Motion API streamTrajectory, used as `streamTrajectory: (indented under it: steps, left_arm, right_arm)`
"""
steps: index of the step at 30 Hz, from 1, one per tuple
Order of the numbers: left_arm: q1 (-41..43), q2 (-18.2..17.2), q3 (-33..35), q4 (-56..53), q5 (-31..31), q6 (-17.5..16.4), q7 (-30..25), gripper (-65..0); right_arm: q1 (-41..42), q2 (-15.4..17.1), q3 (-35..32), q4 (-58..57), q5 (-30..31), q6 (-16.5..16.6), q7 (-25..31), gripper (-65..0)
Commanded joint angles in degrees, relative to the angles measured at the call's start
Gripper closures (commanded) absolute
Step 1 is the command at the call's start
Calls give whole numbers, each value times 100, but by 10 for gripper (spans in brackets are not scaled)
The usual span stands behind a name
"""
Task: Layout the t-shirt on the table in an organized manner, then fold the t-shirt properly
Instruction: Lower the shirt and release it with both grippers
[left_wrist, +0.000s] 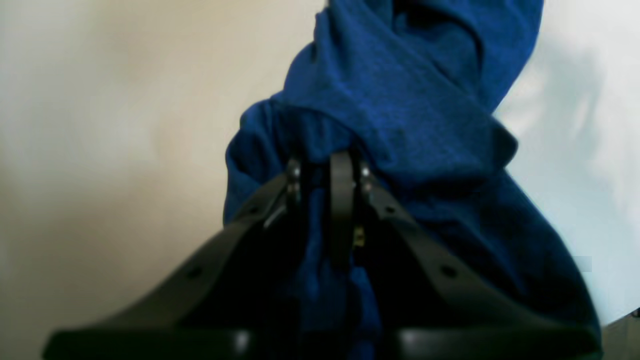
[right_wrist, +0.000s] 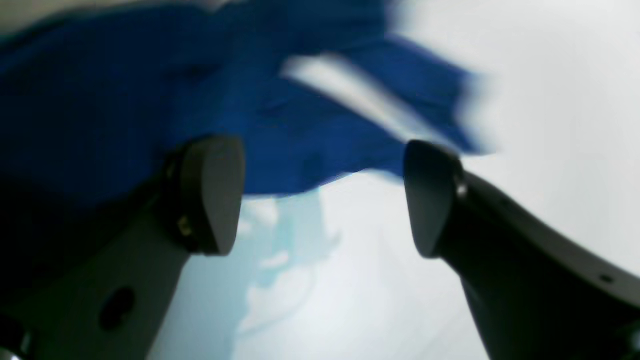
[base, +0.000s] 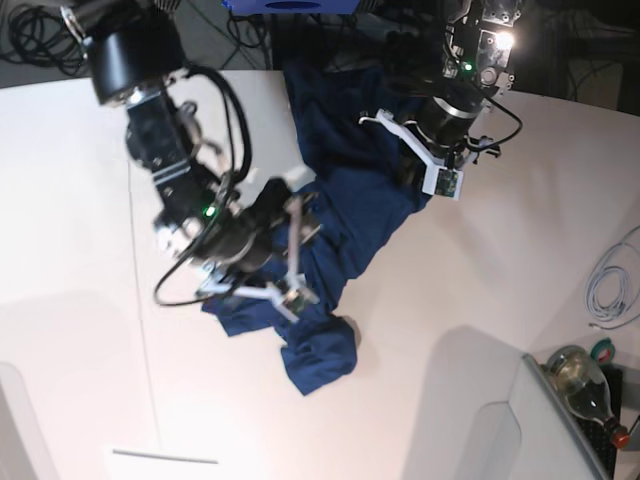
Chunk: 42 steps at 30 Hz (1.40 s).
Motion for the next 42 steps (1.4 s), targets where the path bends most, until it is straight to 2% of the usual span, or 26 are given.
streamTrajectory:
  steps: [1, 3, 6, 9, 11, 14, 19, 23, 24, 28, 32, 38, 42]
  left_arm:
    - [4, -10, -11, 90, -20, 16, -132, 0]
    - [13, -10, -11, 90, -20, 25, -132, 0]
    - [30, -18, -11, 81, -20, 25, -132, 0]
    - [48, -10, -11, 81, -29, 25, -132, 0]
    - [57, -10, -11, 81, -47, 25, -132, 0]
    - [118, -18, -2, 81, -47, 25, -132, 0]
    - [180, -27, -19, 81, -20, 25, -132, 0]
    - [180, -36, -55, 72, -20, 25, -132, 0]
    - [180, -36, -63, 72, -20, 25, -132, 0]
    - [171, -36, -63, 72, -20, 25, -132, 0]
    - [136, -27, -63, 72, -20, 25, -132, 0]
    - [118, -27, -72, 81, -29, 25, -132, -5]
    - [109, -27, -72, 81, -55, 25, -132, -372]
  right_arm:
    - [123, -57, -79, 100, -21, -22, 242, -449]
    - [105, -259, -307, -32, -39, -58, 382, -449]
    - [281, -549, -395, -814, -48, -75, 576, -446]
    - [492, -646, -395, -1702, -21, -93, 1129, -444]
    - [606, -672, -369, -2098, -21, -225, 1420, -423]
    - [764, -672, -369, -2722, -13, -532, 1745, -338]
    - [835, -663, -351, -3126, -13, -541, 2061, -251]
    - [703, -663, -351, -2836, -13, -541, 2035, -12]
    - [615, -663, -351, -2616, -13, -541, 2026, 0]
    - [272, -628, -307, -1430, -30, -541, 1279, -5]
    - [-124, -364, 167, -23, -13, -524, 584, -5]
    - [-335, 277, 906, 1700, -13, -524, -435, -5]
    - [-203, 629, 1363, 1682, -13, -515, -400, -2]
